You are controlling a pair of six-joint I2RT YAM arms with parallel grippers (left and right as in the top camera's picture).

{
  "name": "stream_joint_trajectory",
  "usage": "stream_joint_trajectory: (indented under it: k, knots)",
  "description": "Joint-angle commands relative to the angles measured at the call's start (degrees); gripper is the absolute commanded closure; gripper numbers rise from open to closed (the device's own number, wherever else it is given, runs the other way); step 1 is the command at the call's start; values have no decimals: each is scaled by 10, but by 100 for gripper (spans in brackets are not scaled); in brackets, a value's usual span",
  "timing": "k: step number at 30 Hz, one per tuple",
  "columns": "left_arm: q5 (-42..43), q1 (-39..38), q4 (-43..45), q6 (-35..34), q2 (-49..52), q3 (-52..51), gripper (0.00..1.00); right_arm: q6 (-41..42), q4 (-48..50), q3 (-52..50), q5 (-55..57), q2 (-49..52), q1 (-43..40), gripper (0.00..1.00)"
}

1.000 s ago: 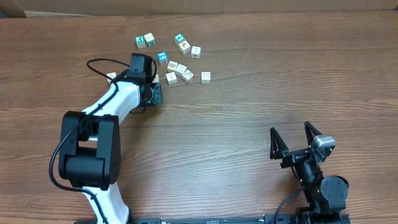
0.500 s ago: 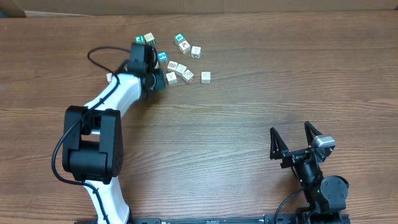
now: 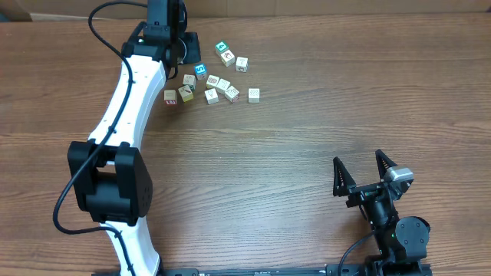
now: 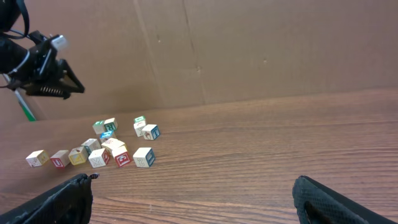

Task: Form a horizontal line
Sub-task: 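Lower the left gripper onto the blue-numbered 5 block, then close the left gripper on the blue 5 block and lift it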

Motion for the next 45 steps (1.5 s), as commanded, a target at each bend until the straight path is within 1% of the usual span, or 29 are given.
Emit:
stream_joint_trajectory:
  k: [1, 2, 3, 9, 13, 14, 16, 18, 21, 23, 25, 28, 32, 33, 34, 36, 42, 45]
  knots:
    - [0, -3, 6, 48, 44, 5, 5, 2, 2, -6, 0, -5, -3, 0]
    - [1, -3, 11, 60, 57, 5, 1, 2, 2, -6, 0, -5, -3, 0]
    - [1, -3, 17, 65, 74, 5, 1, 2, 2, -6, 0, -5, -3, 0]
    - [1, -3, 48, 65, 123, 5, 4, 2, 2, -6, 0, -5, -3, 0]
    - [-3, -3, 55, 67, 141, 5, 15, 2, 2, -6, 0, -5, -3, 0]
    - [-8, -3, 54, 67, 142, 5, 16, 2, 2, -6, 0, -5, -3, 0]
    - [-19, -3, 52, 67, 147, 5, 17, 2, 2, -6, 0, -5, -3, 0]
    - [-27, -3, 66, 70, 154, 5, 16, 2, 2, -6, 0, -5, -3, 0]
    - [-25, -3, 92, 77, 160, 5, 22, 2, 2, -6, 0, -5, -3, 0]
    - [-9, -3, 99, 74, 161, 5, 27, 2, 3, -6, 0, -5, -3, 0]
    - [4, -5, 108, 66, 164, 5, 27, 2, 2, -6, 0, -5, -3, 0]
    - [1, -8, 121, 59, 173, 4, 32, 2, 2, -6, 0, -5, -3, 0]
    - [1, -8, 126, 34, 183, 4, 32, 2, 3, -6, 0, -5, -3, 0]
    - [1, -8, 125, 33, 183, 4, 37, 2, 2, -6, 0, -5, -3, 0]
    - [1, -8, 127, 34, 187, 4, 50, 2, 2, -6, 0, -5, -3, 0]
    - [1, -8, 134, 33, 191, 4, 53, 2, 2, -6, 0, -5, -3, 0]
    - [-31, -7, 151, 35, 189, 11, 73, 2, 2, -6, 0, -5, -3, 0]
    - [-44, -7, 152, 37, 190, 17, 73, 2, 2, -6, 0, -5, -3, 0]
